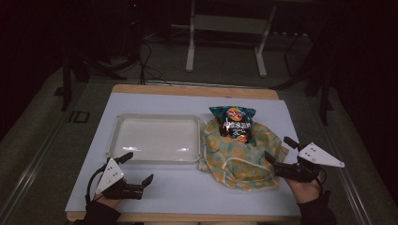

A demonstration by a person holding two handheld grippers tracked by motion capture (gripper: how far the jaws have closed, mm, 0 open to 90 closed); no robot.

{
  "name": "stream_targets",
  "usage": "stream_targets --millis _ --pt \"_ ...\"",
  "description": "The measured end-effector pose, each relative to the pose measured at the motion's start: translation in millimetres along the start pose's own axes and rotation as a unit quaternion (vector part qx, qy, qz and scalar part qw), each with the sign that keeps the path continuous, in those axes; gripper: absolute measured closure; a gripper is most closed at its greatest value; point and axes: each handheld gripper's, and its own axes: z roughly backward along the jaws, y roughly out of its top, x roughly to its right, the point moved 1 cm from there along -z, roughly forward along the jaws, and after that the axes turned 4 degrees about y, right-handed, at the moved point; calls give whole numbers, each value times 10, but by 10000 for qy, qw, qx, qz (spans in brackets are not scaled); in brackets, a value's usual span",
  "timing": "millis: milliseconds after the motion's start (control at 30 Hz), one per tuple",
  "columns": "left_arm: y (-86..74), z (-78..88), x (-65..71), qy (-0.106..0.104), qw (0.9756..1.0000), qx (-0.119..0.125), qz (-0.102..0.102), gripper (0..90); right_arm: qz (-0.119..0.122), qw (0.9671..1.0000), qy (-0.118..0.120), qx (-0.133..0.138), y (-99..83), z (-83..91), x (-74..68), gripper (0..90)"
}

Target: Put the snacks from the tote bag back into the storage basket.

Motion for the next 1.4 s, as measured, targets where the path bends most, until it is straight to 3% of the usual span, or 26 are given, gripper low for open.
stream_targets --millis 267,1100,1400 --pt "2 -15 6 -19 10000 -34 2 2 111 9999 -129 16 234 -125 77 125" --pt "5 -55 18 -50 10000 10 -16 2 71 9998 90 -163 662 -629 392 134" --pt "9 -54 17 -117 9999 96 38 2 228 9990 253 -283 760 -861 516 148"
